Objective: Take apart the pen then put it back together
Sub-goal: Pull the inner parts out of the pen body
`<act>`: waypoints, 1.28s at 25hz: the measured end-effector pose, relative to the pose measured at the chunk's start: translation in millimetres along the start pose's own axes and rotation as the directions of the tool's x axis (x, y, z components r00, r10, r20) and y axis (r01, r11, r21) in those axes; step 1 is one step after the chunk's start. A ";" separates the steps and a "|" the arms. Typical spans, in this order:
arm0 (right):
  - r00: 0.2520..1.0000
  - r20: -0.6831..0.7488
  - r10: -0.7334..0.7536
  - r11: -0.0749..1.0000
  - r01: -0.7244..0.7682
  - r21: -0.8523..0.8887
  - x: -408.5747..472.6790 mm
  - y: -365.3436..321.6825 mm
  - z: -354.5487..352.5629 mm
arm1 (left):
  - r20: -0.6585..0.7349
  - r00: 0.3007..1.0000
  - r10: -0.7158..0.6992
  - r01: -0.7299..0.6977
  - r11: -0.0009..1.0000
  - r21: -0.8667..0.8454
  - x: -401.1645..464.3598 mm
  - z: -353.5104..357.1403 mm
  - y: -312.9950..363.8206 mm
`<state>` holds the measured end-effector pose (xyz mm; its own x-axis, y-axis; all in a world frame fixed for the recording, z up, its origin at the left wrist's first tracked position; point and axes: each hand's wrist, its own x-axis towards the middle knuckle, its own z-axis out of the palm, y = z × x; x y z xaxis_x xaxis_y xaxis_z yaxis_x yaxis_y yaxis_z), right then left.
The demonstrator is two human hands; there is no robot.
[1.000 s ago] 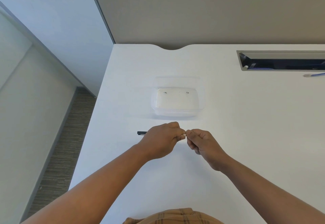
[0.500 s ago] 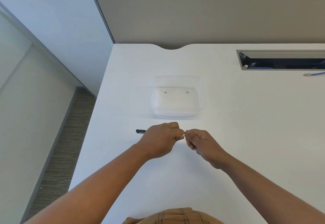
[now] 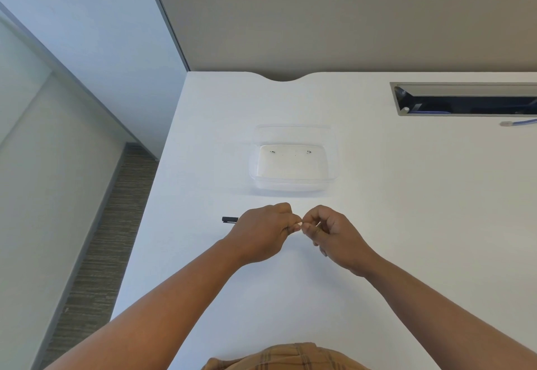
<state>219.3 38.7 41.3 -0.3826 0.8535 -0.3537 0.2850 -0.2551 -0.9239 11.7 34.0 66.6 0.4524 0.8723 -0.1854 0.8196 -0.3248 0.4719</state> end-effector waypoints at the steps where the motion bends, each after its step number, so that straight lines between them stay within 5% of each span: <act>1: 1.000 -0.003 0.031 0.999 -0.031 0.024 0.0 -1.4 -0.5 | -0.004 1.000 -0.002 0.002 1.000 0.010 -0.3 0.4 -1.0; 4: 0.991 0.040 0.126 0.992 -0.126 0.002 -0.2 -5.9 0.8 | -0.017 1.000 0.009 -0.008 1.000 0.026 -1.1 2.7 -3.0; 9: 0.999 -0.030 -0.023 0.996 0.021 -0.082 -4.0 -2.4 2.3 | -0.013 1.000 -0.020 0.020 0.999 -0.035 -1.3 3.6 -3.1; 13: 0.991 0.045 0.123 0.992 -0.124 0.024 -4.5 -8.1 4.4 | -0.020 1.000 0.007 -0.007 1.000 0.004 -3.0 5.6 -3.0; 18: 0.999 0.006 0.051 0.998 -0.051 -0.032 -3.0 -6.8 4.0 | -0.032 0.999 -0.004 0.002 0.999 -0.047 -3.3 5.4 -2.9; 23: 0.969 0.098 0.228 0.971 -0.233 0.050 -0.7 -13.6 3.3 | -0.026 0.999 0.018 -0.019 0.999 -0.026 -2.9 4.0 -3.2; 28: 0.997 -0.064 0.040 0.995 -0.045 -0.092 -0.7 -7.9 7.7 | -0.023 1.000 -0.016 0.015 0.997 -0.069 0.8 2.3 -2.8; 32: 0.993 -0.037 0.112 0.992 -0.110 0.055 -3.2 -11.3 6.5 | -0.047 0.999 -0.006 0.001 0.995 -0.103 0.6 1.2 -3.0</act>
<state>211.5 35.9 51.9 -0.3157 0.8358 -0.4492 0.2769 -0.3716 -0.8861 9.9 35.1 64.0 0.4304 0.8904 -0.1480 0.7796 -0.2840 0.5582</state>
